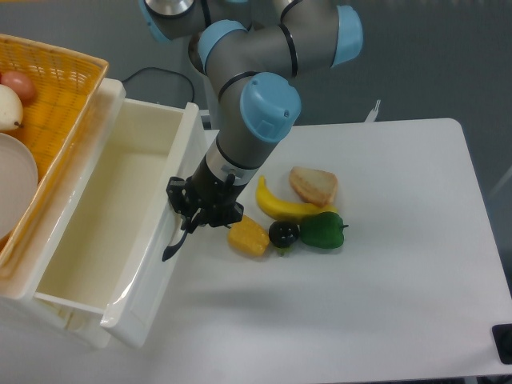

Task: Slide the top white drawer open
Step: 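Keep pulling the drawer further open along its slide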

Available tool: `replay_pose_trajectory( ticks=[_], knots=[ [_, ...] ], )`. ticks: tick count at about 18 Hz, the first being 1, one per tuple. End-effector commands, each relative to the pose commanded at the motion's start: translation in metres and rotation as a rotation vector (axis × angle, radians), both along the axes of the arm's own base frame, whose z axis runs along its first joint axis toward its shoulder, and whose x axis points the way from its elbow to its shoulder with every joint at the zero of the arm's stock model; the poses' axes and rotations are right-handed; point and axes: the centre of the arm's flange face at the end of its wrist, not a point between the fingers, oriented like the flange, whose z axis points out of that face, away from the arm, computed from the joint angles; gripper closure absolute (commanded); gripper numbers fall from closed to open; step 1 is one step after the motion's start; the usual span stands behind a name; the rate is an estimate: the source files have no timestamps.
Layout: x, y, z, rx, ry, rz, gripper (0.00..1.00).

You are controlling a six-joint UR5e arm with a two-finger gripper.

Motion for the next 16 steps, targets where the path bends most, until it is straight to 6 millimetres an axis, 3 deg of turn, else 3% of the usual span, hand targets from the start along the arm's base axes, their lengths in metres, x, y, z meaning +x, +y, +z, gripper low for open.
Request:
replay_pose_trajectory(
  ticks=[16],
  knots=[
    [-0.028,-0.015,0.003,0.003,0.013,0.045,0.82]
  ],
)
